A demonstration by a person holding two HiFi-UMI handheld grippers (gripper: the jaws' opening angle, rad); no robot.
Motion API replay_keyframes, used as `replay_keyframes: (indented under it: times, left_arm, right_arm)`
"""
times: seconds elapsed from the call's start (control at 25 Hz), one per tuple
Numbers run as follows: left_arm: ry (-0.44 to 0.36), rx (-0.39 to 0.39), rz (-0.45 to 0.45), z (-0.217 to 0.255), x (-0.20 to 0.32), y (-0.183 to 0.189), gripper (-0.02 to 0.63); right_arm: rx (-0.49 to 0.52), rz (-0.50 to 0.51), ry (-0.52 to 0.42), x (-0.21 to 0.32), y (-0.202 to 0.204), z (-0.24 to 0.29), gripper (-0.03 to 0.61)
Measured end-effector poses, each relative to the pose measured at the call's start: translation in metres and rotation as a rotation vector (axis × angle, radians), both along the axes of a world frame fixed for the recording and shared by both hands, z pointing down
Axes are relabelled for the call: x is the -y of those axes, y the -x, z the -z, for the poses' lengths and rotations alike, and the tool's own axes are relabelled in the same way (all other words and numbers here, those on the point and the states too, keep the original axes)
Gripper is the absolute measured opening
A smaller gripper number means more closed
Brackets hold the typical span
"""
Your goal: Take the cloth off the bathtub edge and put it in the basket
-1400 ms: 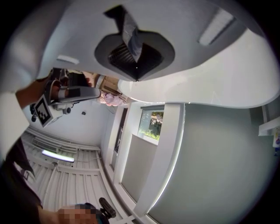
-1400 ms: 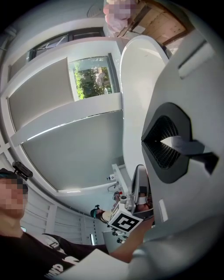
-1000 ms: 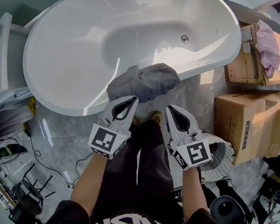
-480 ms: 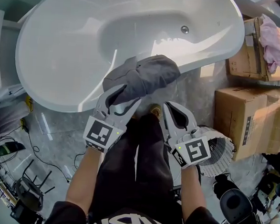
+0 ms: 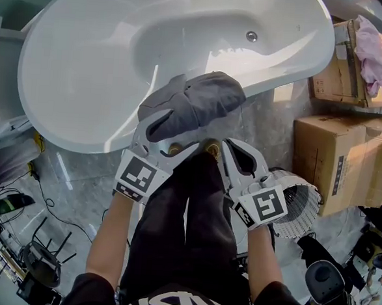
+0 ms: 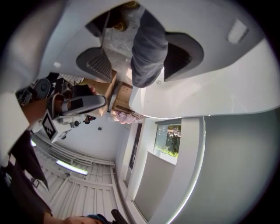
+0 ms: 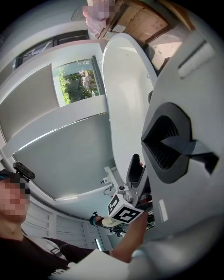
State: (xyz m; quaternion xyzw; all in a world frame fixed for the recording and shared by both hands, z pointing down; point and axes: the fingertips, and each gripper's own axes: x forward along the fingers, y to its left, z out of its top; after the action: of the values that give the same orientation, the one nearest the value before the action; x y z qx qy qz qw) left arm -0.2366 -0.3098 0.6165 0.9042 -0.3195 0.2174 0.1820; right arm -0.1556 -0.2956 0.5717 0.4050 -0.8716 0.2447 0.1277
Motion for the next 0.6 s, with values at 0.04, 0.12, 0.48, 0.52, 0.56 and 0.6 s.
replay_keyframes:
  times: [0.04, 0.12, 0.48, 0.52, 0.56, 0.6]
  left_arm:
    - [0.003, 0.019, -0.009, -0.003, 0.001, 0.0, 0.371]
    - [0.011, 0.051, -0.021, -0.01, 0.003, 0.0, 0.371]
    - [0.082, 0.161, -0.077, -0.055, 0.012, -0.004, 0.371]
    - [0.091, 0.174, -0.088, -0.061, 0.013, -0.005, 0.371]
    - [0.101, 0.189, -0.099, -0.067, 0.013, -0.006, 0.371]
    - [0.112, 0.206, -0.108, -0.073, 0.014, -0.006, 0.371]
  right_arm:
    - [0.0, -0.002, 0.001, 0.0, -0.001, 0.0, 0.009]
    - [0.002, -0.007, 0.002, 0.0, -0.004, 0.0, 0.009]
    - [0.01, -0.017, 0.013, -0.001, -0.011, -0.004, 0.009]
    - [0.011, -0.017, 0.015, -0.001, -0.011, -0.005, 0.009]
    - [0.011, -0.017, 0.016, -0.001, -0.011, -0.005, 0.009]
    - [0.011, -0.017, 0.018, -0.001, -0.011, -0.005, 0.009]
